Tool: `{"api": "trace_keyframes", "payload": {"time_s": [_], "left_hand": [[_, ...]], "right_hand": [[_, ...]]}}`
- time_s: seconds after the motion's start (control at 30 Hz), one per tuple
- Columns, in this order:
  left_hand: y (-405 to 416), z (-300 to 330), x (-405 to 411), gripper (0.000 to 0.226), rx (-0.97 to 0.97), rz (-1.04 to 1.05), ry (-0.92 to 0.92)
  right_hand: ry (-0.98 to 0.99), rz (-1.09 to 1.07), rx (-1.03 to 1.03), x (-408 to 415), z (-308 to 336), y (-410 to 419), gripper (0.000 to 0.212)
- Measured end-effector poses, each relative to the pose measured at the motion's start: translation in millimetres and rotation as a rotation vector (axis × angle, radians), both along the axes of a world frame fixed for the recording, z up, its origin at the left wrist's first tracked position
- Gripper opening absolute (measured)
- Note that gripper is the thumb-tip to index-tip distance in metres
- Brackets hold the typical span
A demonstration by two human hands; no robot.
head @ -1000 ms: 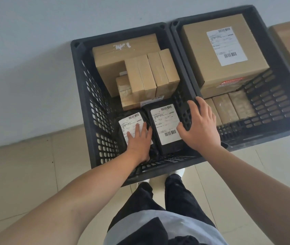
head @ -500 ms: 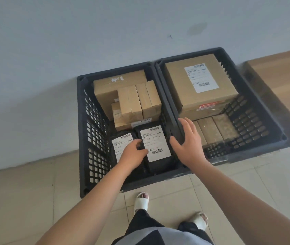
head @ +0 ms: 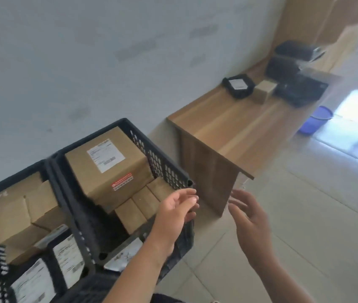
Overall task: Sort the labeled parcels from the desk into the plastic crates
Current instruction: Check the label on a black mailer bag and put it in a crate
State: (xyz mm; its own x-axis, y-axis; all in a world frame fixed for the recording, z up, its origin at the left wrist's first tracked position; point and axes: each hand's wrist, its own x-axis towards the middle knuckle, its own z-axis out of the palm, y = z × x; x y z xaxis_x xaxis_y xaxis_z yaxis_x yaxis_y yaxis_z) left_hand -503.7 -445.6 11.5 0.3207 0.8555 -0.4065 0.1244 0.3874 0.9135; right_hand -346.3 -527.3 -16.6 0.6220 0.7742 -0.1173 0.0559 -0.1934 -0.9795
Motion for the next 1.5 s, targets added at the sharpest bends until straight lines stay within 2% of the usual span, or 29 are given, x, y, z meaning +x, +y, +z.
{"api": "trace_keyframes", "payload": {"time_s": [0.13, 0.33, 0.53, 0.7, 0.8, 0.9, 1.13, 1.5], "left_hand": [[-11, 3, 90, 0.015, -0.008, -0.158, -0.010], [1, 1, 202, 0.017, -0.008, -0.342, 0.017], [37, -16, 318, 0.017, -0.034, -0.440, 0.041], [87, -12, 427, 0.015, -0.042, -0.485, 0.032], [117, -5, 490, 0.015, -0.043, -0.501, -0.009], [140, -4, 548, 0.015, -0.039, -0.513, -0.006], [169, -22, 649, 0.016, -0.042, -0.511, 0.057], [211, -16, 807, 0.019, 0.020, -0.264, 0.147]], "right_hand": [[0.081, -0.191, 0.036, 74, 6, -32, 0.033], [0.148, -0.355, 0.030, 171, 4, -49, 0.027], [0.186, -0.435, 0.020, 273, 4, -25, 0.019], [0.168, -0.455, -0.037, 371, 15, 10, 0.022], [0.160, -0.474, -0.043, 426, 28, 29, 0.030], [0.166, -0.516, -0.027, 479, 28, 42, 0.020], [0.268, -0.580, -0.037, 587, 8, 65, 0.024], [0.320, -0.321, -0.037, 800, 5, 157, 0.021]]}}
